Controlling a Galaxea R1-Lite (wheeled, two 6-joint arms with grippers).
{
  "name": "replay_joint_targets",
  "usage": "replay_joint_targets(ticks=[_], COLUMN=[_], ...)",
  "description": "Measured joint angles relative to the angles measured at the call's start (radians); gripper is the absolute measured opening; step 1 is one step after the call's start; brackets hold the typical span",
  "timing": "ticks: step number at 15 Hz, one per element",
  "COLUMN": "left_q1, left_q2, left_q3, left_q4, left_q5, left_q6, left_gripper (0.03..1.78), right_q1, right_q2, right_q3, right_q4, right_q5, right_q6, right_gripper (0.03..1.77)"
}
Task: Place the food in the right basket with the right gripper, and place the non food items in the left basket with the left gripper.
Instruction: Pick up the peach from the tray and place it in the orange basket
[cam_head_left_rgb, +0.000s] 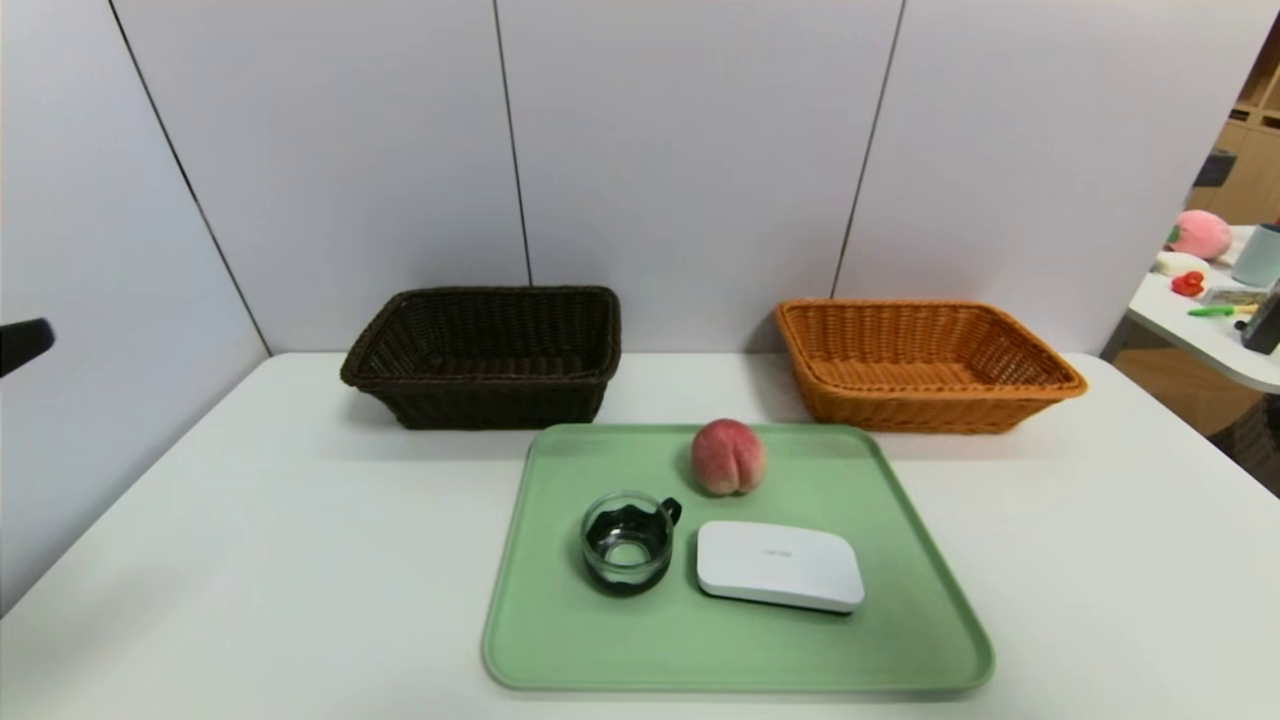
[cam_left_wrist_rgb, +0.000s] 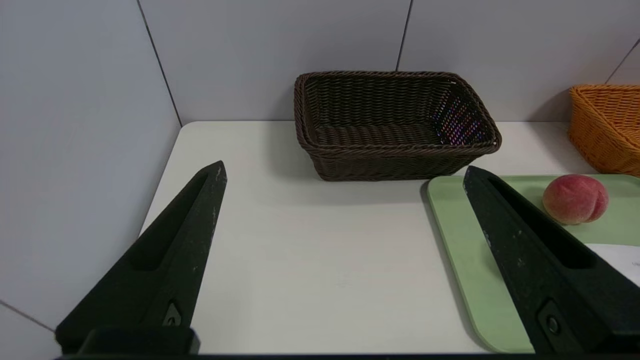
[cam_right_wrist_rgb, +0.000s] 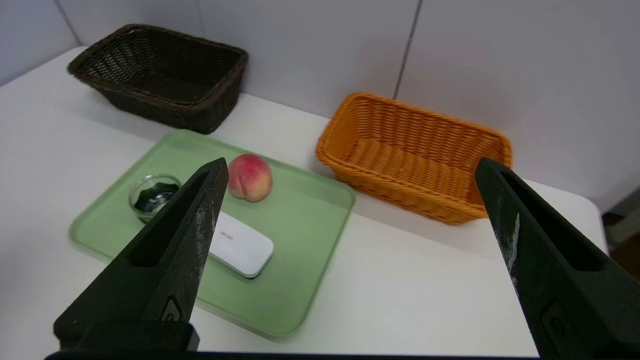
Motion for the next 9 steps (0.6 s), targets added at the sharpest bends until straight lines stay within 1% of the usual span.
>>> replay_joint_targets(ticks=[2, 5, 6, 8, 9], left_q1=[-0.028, -0.121, -0.154, -0.218, -0.241], left_q2=[0.114, 0.256, 0.3, 0.375, 0.407], left_q3=[-0.058, -0.088, -0.092, -0.093, -0.092], left_q4=[-0.009, -0.019, -0.031, -0.052, -0.056], left_q5=[0.009, 0.045, 0.068, 0.121, 0.134], left_q6=[-0.002, -0.024, -0.036, -0.049, -0.055], left_gripper=[1.69, 1.69, 1.69, 1.69, 1.69], right_q1=[0.072, 0.183, 0.218, 0.297, 0.329], right_q2=[0.101, 0.257, 0.307, 0.408, 0.454], right_q3=[-0.027, -0.031, -0.026, -0.001, 0.015], right_q4=[-0.009, -0.039, -0.053, -0.11, -0.152], right_q5=[0.002, -0.003, -0.017, -0.076, -0.105], right_q6=[0.017, 0.059, 0.068, 0.081, 0.083], right_gripper=[1.7, 1.7, 1.7, 1.7, 1.7])
